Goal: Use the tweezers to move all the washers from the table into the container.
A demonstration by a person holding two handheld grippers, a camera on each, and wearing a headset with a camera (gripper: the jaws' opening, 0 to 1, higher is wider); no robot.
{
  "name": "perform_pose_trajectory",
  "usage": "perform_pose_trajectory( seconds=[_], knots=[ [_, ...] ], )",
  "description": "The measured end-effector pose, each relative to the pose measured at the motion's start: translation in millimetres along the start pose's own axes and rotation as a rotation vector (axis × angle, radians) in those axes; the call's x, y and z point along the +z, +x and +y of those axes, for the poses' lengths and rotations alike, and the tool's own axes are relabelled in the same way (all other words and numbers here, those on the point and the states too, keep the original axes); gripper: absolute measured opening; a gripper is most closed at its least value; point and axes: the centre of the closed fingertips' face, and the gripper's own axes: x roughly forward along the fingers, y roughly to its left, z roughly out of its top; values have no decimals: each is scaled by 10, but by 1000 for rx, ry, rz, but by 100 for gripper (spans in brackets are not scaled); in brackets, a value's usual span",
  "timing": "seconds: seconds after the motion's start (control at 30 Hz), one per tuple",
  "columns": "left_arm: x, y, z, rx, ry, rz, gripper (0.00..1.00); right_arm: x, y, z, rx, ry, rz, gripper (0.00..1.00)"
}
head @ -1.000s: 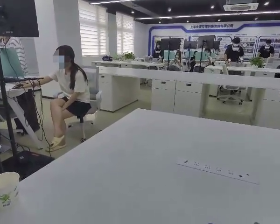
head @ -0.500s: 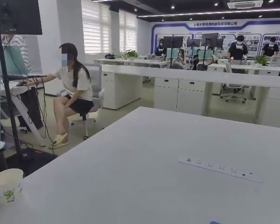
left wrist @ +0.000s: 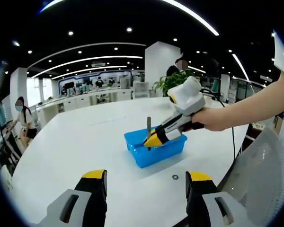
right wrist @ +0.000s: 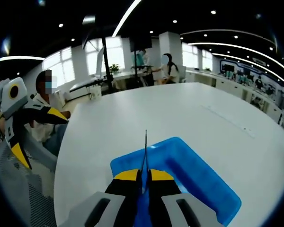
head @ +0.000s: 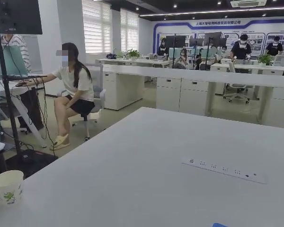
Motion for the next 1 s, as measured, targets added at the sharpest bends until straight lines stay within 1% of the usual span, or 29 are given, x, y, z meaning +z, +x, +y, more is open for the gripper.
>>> perform_pose_trajectory(
  seconds=[0.07, 0.13, 0.23, 0.43, 0.53, 0.83, 1.0],
  knots=[
    [0, 0, 2, 1, 2, 0, 67, -1, 2, -18, -2, -2, -2, 2],
    [-2, 1, 3, 1, 0, 0, 67, 1, -5, -63, -12, 18, -11, 2],
    [-6, 3, 6, 2, 2, 1, 67, -1, -24, -177, -35, 61, -22, 3],
    [-15, 10, 4, -1, 3, 4, 67, -6, -63, -351, -73, 110, -42, 3],
    [-22, 13, -2, -4, 6, 9, 67, -3, -68, -413, -82, 127, -51, 3],
    [-34, 14, -7, -6, 8, 17, 67, -1, -65, -470, -97, 158, -62, 3],
    [-39, 14, -9, -7, 10, 21, 67, 11, -66, -426, -82, 152, -69, 3]
  ],
)
